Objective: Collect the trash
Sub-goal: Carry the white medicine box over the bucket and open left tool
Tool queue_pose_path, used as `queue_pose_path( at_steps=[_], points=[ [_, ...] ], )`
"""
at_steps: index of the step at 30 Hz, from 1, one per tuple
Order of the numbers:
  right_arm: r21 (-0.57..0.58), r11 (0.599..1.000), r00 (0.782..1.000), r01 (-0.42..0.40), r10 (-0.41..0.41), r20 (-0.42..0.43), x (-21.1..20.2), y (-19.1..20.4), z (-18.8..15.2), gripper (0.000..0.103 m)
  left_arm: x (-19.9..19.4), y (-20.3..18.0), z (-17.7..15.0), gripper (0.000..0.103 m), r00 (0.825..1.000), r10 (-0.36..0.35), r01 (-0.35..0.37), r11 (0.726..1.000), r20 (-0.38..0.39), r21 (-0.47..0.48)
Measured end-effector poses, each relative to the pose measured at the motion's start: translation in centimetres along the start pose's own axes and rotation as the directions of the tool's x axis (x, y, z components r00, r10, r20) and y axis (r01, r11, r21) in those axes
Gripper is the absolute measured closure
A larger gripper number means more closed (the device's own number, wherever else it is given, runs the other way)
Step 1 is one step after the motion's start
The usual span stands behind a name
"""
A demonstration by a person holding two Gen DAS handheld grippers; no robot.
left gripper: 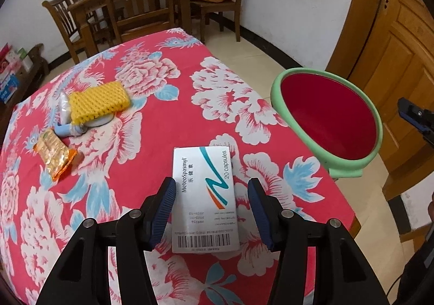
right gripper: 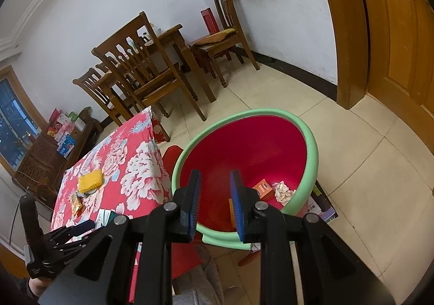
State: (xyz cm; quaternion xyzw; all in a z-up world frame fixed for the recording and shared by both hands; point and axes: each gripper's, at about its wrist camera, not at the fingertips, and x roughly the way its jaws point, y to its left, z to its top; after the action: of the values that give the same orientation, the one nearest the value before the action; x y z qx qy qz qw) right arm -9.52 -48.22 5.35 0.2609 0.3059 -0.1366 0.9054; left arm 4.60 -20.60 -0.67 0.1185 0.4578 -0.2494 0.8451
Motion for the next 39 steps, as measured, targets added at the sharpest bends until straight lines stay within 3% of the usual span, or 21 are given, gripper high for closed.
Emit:
queue_pose_path(
  at_steps=[3, 10, 12, 20, 29, 39],
  points=[
    [-0.004, 1.0, 1.0, -0.005, 0.005, -0.001, 0.0, 0.1, -0.1, 0.079, 0.3, 0.3, -0.2, 0.039, 1.0, 0.021, -0.021, 1.0, -0.015, -0.005],
    [-0.001, 1.0, 1.0, -0.009, 0.009, -0.014, 0.4, 0.1, -0.4, 0.079, 0.9, 0.3, -0.2, 0.04, 1.0, -0.008, 0.008, 1.0, -0.01, -0.007],
    [0.001, 1.0, 1.0, -0.011, 0.011, -0.014, 0.4, 0.1, -0.4, 0.079, 1.0, 0.2, -0.3, 0.052, 1.0, -0.023, 0.023, 1.0, -0.009, -0.004],
    [0.006, 1.0, 1.0, -0.012, 0.012, -0.008, 0.3, -0.2, -0.5, 0.079, 0.3, -0.9, 1.2, 0.052, 0.995, -0.102, 0.102, 0.995, 0.014, 0.006],
    [0.019, 1.0, 1.0, 0.002, -0.002, -0.011, 0.4, -1.1, -0.5, 0.079, -0.5, -5.3, 5.1, 0.052, 0.977, -0.2, 0.193, 0.977, 0.074, 0.089],
    [0.043, 0.998, 0.999, 0.043, -0.042, -0.027, 1.2, -2.7, -0.2, 0.079, 3.1, -10.7, 8.3, 0.052, 0.949, -0.313, 0.306, 0.943, 0.041, 0.128]
  ],
)
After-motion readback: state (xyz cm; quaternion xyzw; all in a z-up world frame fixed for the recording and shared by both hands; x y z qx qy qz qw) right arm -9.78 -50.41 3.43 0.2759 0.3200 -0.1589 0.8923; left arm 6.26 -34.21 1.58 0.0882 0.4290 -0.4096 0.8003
